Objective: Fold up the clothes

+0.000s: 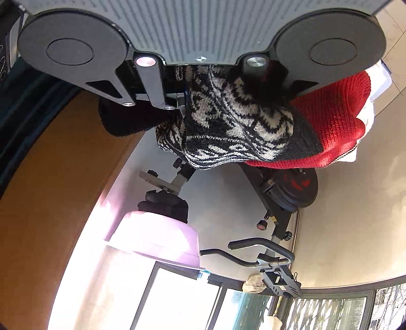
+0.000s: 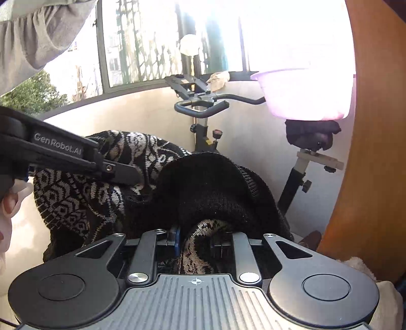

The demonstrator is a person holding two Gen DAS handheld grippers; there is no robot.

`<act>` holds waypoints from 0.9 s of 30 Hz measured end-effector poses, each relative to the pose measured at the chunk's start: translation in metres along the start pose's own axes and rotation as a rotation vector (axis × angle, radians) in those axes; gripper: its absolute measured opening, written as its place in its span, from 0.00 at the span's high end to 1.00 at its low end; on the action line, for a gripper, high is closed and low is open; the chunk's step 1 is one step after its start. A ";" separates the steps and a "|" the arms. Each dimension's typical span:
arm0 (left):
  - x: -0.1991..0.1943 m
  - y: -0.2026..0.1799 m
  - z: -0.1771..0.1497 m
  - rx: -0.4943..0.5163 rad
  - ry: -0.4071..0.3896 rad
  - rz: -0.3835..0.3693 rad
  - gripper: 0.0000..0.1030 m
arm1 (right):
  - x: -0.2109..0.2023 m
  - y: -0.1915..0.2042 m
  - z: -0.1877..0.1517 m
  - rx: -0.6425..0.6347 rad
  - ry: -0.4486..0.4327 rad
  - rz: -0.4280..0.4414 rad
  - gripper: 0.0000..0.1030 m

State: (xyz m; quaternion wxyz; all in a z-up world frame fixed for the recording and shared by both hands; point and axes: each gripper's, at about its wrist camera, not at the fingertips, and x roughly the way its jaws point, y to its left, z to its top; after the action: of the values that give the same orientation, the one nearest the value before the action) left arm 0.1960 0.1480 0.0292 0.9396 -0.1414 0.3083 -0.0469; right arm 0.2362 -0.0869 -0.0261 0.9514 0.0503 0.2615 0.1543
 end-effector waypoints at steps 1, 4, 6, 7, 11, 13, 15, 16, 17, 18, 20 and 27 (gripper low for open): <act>-0.010 -0.003 -0.001 0.001 -0.015 -0.003 0.83 | -0.006 -0.003 0.006 0.044 -0.011 -0.016 0.83; -0.029 -0.013 -0.003 0.019 -0.042 -0.019 0.83 | -0.022 -0.010 0.019 0.155 -0.018 -0.031 0.83; -0.039 -0.017 -0.001 0.020 -0.056 -0.041 0.83 | -0.028 -0.008 0.024 0.164 -0.018 -0.031 0.83; -0.045 -0.018 0.001 0.020 -0.069 -0.057 0.83 | -0.032 -0.006 0.027 0.164 -0.024 -0.033 0.83; -0.076 -0.023 0.014 0.046 -0.153 -0.114 0.83 | -0.060 0.001 0.042 0.184 -0.099 -0.035 0.83; -0.096 -0.025 0.023 0.068 -0.213 -0.155 0.83 | -0.078 0.005 0.053 0.177 -0.149 -0.037 0.83; -0.116 -0.027 0.034 0.101 -0.269 -0.200 0.83 | -0.098 0.010 0.069 0.170 -0.210 -0.041 0.83; -0.127 -0.026 0.040 0.116 -0.298 -0.222 0.83 | -0.109 0.012 0.077 0.166 -0.243 -0.043 0.83; -0.137 -0.025 0.045 0.126 -0.327 -0.243 0.83 | -0.120 0.014 0.086 0.163 -0.276 -0.045 0.83; -0.146 -0.023 0.049 0.132 -0.351 -0.261 0.83 | -0.131 0.017 0.093 0.157 -0.309 -0.049 0.83; -0.163 -0.020 0.056 0.142 -0.392 -0.297 0.83 | -0.155 0.025 0.107 0.141 -0.373 -0.061 0.83; -0.162 -0.015 0.038 0.125 -0.346 -0.452 0.83 | -0.206 0.048 0.115 0.100 -0.431 -0.143 0.83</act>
State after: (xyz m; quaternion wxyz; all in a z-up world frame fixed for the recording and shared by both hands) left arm 0.0882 0.1712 0.1546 0.9508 -0.1541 0.1006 -0.2491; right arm 0.1141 -0.1097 0.1804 0.9901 0.1107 0.0626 0.0592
